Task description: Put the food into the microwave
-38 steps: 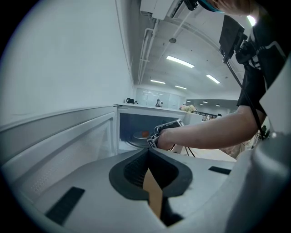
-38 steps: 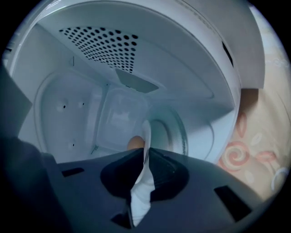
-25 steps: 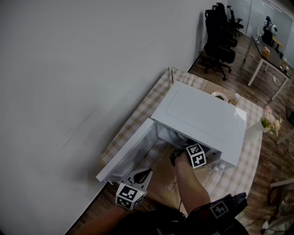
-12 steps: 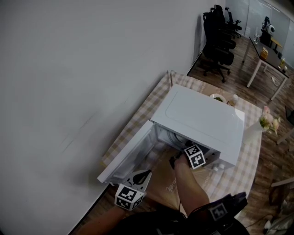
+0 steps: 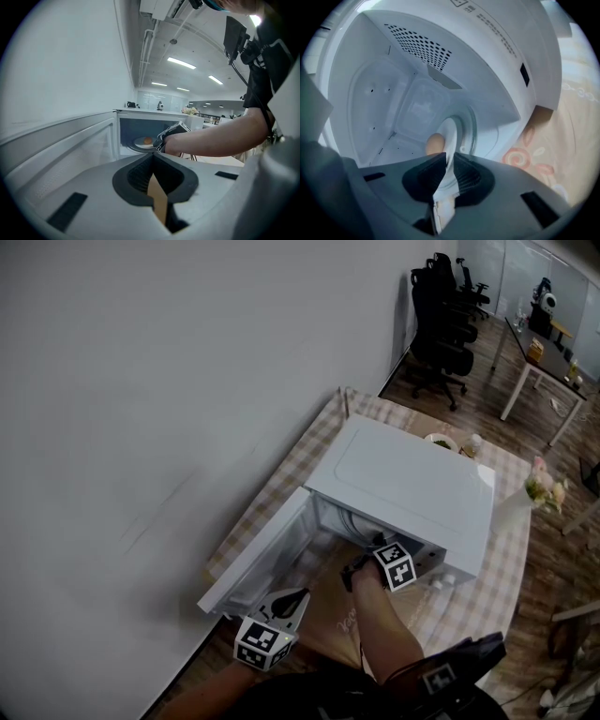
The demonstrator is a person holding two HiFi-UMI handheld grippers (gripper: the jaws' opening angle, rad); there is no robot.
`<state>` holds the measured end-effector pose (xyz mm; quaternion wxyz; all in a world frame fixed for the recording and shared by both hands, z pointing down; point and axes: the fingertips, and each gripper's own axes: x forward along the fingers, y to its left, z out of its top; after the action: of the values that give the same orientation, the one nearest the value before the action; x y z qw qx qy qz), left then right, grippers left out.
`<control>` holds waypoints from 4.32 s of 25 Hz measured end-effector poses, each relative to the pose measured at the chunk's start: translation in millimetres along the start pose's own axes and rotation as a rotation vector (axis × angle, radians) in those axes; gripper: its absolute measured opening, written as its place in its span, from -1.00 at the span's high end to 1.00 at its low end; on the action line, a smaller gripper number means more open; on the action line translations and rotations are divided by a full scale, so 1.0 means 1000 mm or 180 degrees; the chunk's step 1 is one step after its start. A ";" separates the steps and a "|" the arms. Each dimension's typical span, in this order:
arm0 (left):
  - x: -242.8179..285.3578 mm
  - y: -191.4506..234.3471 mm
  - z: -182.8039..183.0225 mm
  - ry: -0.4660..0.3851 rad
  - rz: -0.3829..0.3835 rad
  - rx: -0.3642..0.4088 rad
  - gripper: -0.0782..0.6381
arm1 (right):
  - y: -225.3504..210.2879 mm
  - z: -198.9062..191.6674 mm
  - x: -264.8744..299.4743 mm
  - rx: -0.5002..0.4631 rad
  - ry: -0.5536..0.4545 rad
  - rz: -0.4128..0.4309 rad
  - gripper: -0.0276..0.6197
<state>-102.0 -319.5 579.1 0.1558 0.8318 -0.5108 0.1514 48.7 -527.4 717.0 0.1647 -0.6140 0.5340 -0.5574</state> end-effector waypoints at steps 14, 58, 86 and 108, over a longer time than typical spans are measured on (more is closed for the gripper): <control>-0.005 -0.007 0.003 -0.0037 -0.0073 -0.0014 0.76 | -0.003 -0.011 -0.002 0.1171 0.0064 0.0180 0.81; -0.015 -0.008 0.011 -0.0094 -0.0117 0.0088 0.76 | 0.003 -0.011 -0.005 0.0607 0.0057 0.0310 0.55; -0.035 -0.005 0.001 0.0000 -0.0133 0.0061 0.76 | 0.006 0.014 -0.004 -0.2898 -0.0195 -0.0261 0.26; -0.035 -0.007 -0.004 -0.0030 -0.0137 0.0022 0.76 | 0.041 -0.056 0.001 -0.5520 0.0538 0.0553 0.69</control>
<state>-111.1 -286.0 567.7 0.1536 0.8438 -0.4930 0.1459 -19.0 -521.4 702.6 -0.3585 -0.4366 0.8250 0.0160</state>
